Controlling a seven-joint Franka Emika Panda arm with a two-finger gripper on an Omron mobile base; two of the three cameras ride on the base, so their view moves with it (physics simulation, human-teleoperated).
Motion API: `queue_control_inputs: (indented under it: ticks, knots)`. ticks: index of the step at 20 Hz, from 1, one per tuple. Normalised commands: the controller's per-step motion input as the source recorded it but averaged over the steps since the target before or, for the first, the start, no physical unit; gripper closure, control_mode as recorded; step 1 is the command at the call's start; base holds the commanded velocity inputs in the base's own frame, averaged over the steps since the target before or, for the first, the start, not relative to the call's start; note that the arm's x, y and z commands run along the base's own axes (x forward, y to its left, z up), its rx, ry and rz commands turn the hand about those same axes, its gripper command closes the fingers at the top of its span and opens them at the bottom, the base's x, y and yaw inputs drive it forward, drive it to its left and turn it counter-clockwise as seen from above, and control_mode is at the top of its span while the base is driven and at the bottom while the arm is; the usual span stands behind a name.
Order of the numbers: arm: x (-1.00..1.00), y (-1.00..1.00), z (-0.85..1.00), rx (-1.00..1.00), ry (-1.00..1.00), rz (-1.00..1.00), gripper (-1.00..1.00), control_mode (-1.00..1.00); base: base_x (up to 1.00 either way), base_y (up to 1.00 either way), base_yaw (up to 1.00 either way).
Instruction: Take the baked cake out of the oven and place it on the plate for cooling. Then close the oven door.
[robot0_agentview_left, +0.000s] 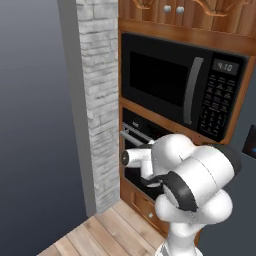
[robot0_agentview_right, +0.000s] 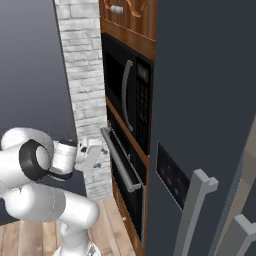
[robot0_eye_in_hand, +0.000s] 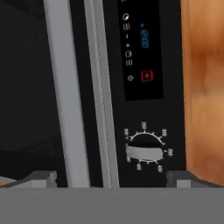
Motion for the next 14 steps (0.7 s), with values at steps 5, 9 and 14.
queue_control_inputs:
  ticks: [5, 9, 14]
  knots:
    - [0.37, -0.34, -0.41, -0.10, 0.00, 0.00, -1.00, -1.00, 0.00, 0.00, 0.00]
    - [0.35, -0.17, -0.43, -0.10, 0.00, 0.00, -1.00, -1.00, 0.00, 0.00, 0.00]
    - [0.40, -0.14, -0.40, -0.09, 0.00, 0.00, -1.00, -1.00, 0.00, 0.00, 0.00]
